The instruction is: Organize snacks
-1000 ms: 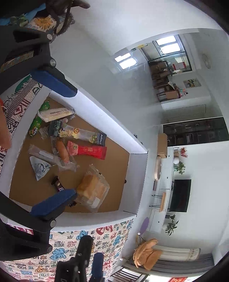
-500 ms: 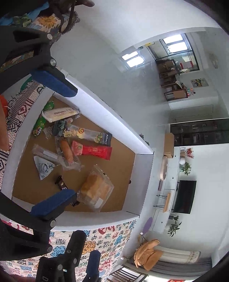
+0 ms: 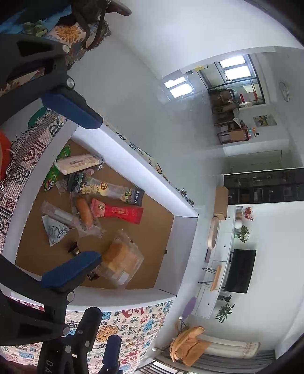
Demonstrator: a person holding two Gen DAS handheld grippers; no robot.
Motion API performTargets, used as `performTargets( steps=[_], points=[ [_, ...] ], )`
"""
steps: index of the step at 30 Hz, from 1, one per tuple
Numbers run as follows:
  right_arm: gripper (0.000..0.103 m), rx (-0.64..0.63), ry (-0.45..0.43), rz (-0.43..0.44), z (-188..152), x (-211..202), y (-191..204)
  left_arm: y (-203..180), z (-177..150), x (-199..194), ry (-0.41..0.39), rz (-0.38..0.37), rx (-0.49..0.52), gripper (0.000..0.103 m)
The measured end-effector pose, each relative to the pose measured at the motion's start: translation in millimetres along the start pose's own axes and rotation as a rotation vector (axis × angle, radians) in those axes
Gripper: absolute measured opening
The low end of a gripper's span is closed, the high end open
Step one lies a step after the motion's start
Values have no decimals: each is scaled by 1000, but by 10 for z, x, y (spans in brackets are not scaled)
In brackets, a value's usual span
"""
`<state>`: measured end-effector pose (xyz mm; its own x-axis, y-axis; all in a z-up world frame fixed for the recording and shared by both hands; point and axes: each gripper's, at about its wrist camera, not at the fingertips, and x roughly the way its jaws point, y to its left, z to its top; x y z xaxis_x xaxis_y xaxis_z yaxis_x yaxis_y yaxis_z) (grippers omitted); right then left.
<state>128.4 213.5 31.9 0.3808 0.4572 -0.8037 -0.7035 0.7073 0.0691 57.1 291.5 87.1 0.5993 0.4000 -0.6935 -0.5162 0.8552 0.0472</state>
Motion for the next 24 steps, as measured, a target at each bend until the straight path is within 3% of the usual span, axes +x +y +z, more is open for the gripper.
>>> performTargets(
  steps=[24],
  points=[
    [78, -20, 13, -18, 14, 68, 62, 41, 8, 4, -6, 23, -1, 103]
  ],
)
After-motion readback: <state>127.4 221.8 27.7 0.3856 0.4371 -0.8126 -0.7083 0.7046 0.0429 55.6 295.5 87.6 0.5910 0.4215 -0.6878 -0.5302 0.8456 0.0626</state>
